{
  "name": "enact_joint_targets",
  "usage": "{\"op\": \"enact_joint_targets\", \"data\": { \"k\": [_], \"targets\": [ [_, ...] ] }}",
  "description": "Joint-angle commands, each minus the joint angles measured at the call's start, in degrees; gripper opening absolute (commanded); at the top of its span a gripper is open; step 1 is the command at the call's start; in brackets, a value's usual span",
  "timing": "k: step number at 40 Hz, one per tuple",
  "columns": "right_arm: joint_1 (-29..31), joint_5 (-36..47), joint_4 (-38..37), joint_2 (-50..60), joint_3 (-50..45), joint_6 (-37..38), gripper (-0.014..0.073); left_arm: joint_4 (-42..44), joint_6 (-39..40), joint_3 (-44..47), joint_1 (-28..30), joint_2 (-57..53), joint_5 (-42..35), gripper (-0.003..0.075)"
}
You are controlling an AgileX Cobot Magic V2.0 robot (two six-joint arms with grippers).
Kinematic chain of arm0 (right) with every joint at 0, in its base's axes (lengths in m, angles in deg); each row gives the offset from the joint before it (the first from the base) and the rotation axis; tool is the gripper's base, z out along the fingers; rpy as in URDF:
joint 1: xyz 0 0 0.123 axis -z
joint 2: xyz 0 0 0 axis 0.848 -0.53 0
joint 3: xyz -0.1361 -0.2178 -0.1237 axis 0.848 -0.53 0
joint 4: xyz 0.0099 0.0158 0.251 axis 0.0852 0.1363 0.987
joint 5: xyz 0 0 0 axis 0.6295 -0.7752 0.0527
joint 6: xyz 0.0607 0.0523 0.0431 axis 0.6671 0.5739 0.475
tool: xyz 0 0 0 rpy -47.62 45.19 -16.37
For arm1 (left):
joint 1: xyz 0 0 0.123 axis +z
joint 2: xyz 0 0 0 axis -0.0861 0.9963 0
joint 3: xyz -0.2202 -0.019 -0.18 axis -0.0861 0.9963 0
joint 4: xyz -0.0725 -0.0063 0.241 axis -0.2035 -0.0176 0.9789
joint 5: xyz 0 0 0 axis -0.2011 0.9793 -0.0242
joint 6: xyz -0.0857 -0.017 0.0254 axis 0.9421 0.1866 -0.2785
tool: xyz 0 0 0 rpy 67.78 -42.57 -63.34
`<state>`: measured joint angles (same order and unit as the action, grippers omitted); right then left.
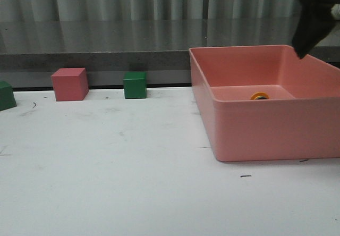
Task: Place and stand button with both arms
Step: 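Lower the right gripper into the bin and grasp the button's black body, then lift the button out of the bin and carry it toward the left gripper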
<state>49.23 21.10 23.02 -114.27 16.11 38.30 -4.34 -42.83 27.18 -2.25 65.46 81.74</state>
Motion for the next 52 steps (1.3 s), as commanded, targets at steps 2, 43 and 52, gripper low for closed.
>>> {"op": "enact_joint_targets", "data": {
  "k": [2, 43, 52],
  "targets": [
    [-1.85, -1.33, 0.26, -4.87, 7.6, -0.27, 0.0629, 0.06, 0.0, -2.18, 0.03, 0.93, -4.57, 0.0669],
    [-1.78, -10.57, 0.27, -33.85, 28.95, 4.87, 0.033, 0.06, 0.0, -2.18, 0.03, 0.93, -4.57, 0.0669],
    [-1.78, -12.2, 0.27, -32.86, 30.32, 4.87, 0.0265, 0.06, 0.0, -2.18, 0.03, 0.93, -4.57, 0.0669]
  ]
}}
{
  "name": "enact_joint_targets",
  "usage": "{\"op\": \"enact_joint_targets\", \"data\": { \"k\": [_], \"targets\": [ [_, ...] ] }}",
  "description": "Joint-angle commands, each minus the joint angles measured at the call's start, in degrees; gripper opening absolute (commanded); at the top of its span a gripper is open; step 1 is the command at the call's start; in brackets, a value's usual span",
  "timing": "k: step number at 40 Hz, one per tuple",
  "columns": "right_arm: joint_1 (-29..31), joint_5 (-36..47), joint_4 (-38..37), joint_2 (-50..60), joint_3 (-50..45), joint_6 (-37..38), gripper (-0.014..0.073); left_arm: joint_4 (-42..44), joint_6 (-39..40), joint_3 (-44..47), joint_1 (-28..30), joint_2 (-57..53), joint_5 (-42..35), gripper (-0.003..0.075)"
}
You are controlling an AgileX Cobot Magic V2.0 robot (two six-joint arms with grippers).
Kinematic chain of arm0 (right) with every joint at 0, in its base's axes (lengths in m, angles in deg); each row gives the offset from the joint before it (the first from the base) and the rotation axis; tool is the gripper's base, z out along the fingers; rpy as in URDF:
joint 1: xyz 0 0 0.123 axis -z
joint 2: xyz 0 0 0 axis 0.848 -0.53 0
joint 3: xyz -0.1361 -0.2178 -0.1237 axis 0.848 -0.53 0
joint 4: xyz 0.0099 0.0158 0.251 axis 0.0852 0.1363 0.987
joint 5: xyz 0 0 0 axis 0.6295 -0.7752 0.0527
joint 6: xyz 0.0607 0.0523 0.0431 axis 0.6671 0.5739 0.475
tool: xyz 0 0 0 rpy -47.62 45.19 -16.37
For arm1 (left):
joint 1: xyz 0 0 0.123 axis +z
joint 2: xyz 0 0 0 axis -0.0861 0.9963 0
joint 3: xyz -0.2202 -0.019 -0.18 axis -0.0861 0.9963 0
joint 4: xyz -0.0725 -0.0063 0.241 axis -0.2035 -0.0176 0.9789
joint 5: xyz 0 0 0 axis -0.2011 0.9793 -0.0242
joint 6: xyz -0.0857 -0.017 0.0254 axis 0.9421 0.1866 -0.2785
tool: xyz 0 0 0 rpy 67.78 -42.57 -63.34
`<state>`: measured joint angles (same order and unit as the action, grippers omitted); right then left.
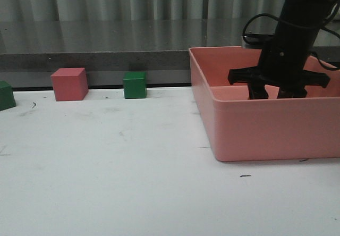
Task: Place and stand button with both arms
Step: 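Lift the button out of the bin and carry it toward the left gripper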
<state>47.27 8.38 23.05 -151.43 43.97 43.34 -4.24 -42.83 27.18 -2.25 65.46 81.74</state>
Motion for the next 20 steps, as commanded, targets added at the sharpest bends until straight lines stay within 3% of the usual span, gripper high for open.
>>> {"op": "enact_joint_targets", "data": {
  "k": [1, 20],
  "targets": [
    [0.18, 0.26, 0.24, 4.69, 2.85, -0.17, 0.0265, -0.03, 0.0, -2.18, 0.03, 0.93, -4.57, 0.0669],
    [-4.83, -0.68, 1.68, 22.62, 5.0, -0.17, 0.0265, -0.03, 0.0, -2.18, 0.03, 0.93, -4.57, 0.0669]
  ]
}}
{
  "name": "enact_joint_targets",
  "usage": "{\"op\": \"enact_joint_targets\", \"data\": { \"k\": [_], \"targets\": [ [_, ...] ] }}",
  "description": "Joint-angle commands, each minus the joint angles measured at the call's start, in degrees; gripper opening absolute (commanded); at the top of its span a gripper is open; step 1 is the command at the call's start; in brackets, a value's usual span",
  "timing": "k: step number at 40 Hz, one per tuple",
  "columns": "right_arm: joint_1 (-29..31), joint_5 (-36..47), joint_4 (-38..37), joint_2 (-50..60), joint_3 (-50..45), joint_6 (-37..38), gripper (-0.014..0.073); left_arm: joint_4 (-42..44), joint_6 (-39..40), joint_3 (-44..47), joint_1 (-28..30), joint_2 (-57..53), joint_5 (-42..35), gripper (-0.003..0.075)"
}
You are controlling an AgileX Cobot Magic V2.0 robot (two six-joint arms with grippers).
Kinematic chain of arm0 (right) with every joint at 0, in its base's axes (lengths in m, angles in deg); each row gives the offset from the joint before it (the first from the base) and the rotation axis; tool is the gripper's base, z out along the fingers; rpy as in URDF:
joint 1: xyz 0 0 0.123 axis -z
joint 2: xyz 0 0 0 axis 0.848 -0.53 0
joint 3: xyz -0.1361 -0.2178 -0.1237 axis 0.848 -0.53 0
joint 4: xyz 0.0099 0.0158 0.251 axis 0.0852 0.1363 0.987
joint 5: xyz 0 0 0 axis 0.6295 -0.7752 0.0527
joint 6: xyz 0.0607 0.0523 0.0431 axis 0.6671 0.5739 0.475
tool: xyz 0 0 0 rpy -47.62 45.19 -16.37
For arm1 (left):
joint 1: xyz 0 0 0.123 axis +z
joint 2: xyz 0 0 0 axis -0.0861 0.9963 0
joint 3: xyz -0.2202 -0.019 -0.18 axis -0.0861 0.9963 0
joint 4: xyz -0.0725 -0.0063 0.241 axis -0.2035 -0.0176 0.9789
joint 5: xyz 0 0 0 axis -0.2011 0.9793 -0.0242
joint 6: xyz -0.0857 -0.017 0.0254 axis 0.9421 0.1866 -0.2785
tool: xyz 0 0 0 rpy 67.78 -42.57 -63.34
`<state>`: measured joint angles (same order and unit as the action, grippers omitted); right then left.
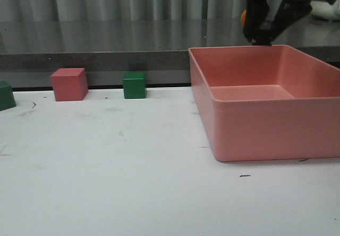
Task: Place and stand button with both arms
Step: 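Lift the button out of the bin and carry it toward the left gripper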
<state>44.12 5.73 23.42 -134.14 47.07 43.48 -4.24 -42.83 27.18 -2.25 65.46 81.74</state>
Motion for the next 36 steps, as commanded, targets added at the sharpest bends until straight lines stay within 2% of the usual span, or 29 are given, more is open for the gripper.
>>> {"op": "enact_joint_targets", "data": {
  "k": [1, 11, 21, 28, 36],
  "targets": [
    [-2.66, 2.13, 1.63, 6.04, 1.89, -0.31, 0.0265, -0.03, 0.0, -2.18, 0.03, 0.93, -4.57, 0.0669],
    [-16.45, 2.66, 2.59, 6.1, 4.69, -0.31, 0.0265, -0.03, 0.0, -2.18, 0.03, 0.93, -4.57, 0.0669],
    [-29.77, 0.79, 4.42, -3.04, 14.85, -0.26, 0.0265, -0.03, 0.0, -2.18, 0.03, 0.93, -4.57, 0.0669],
    [-34.13, -2.35, 5.19, -11.02, 22.24, -0.14, 0.0265, -0.64, 0.0, -2.18, 0.03, 0.93, -4.57, 0.0669],
    [-33.99, -5.62, 4.37, -17.34, 24.69, 5.87, 0.0265, -0.64, 0.0, -2.18, 0.03, 0.93, -4.57, 0.0669]
  ]
}}
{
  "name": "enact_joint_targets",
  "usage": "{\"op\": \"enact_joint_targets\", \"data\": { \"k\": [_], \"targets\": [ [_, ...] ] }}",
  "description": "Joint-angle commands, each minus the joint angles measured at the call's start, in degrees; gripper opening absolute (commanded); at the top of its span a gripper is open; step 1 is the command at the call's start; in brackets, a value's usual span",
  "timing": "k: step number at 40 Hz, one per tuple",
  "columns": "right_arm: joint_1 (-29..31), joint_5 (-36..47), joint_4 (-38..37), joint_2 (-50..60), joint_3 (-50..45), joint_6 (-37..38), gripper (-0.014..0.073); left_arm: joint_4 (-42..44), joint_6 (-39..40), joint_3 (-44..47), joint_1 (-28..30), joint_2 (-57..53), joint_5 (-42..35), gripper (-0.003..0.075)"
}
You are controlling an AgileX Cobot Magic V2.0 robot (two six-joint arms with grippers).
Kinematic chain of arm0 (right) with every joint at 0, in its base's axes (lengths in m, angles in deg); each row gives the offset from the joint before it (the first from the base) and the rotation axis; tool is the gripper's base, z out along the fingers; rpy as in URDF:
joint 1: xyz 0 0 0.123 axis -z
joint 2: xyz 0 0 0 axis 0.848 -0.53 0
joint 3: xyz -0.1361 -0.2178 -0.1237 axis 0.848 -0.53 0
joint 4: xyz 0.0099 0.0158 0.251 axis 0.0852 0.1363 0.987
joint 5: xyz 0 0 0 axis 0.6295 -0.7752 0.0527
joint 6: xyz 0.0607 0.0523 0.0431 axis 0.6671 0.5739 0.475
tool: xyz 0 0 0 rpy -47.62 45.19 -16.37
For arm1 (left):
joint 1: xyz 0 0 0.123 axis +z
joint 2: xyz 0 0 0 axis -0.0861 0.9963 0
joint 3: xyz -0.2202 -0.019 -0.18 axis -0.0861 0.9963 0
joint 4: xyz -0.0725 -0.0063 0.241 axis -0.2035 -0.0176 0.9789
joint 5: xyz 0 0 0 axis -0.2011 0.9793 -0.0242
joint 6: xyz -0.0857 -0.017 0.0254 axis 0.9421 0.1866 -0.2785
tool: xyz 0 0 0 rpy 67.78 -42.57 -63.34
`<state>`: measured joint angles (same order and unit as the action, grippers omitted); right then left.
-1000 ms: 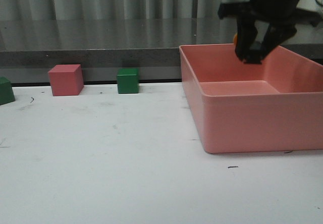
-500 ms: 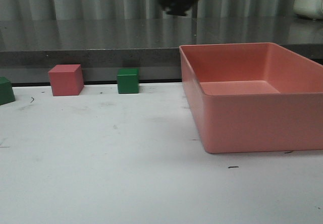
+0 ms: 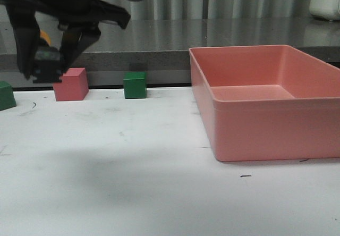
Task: Place and stand button with both arms
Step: 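Lift the button out of the bin and carry it toward the left gripper, then lower the button onto the table, open the right gripper, withdraw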
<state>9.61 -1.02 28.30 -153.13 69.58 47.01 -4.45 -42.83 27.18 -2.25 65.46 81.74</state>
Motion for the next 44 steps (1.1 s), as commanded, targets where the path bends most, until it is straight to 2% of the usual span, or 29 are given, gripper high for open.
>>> {"op": "enact_joint_targets", "data": {
  "k": [1, 8, 13, 32, 35, 44],
  "targets": [
    [0.59, 1.13, -0.9, 0.82, 2.18, 3.78, 0.0265, -0.44, 0.0, -2.18, 0.03, 0.93, -4.57, 0.0669],
    [2.21, -0.09, -6.65, -3.13, 2.18, 13.92, 0.0265, -0.44, 0.0, -2.18, 0.03, 0.93, -4.46, 0.0669],
    [3.63, 0.53, -7.44, -5.12, 2.18, 19.33, 0.0265, -0.44, 0.0, -2.18, 0.03, 0.93, -4.46, 0.0669],
    [3.98, 0.67, -7.07, -10.42, 2.18, 20.12, 0.0269, -0.44, 0.0, -2.18, 0.03, 0.93, -4.16, 0.0669],
    [3.98, 0.55, -7.07, -10.42, 2.18, 20.12, 0.0295, -0.44, 0.0, -2.18, 0.03, 0.93, -4.16, 0.0669],
    [3.98, 0.55, -7.07, -10.42, 2.18, 20.12, 0.0463, -0.44, 0.0, -2.18, 0.03, 0.93, -4.16, 0.0669]
  ]
}}
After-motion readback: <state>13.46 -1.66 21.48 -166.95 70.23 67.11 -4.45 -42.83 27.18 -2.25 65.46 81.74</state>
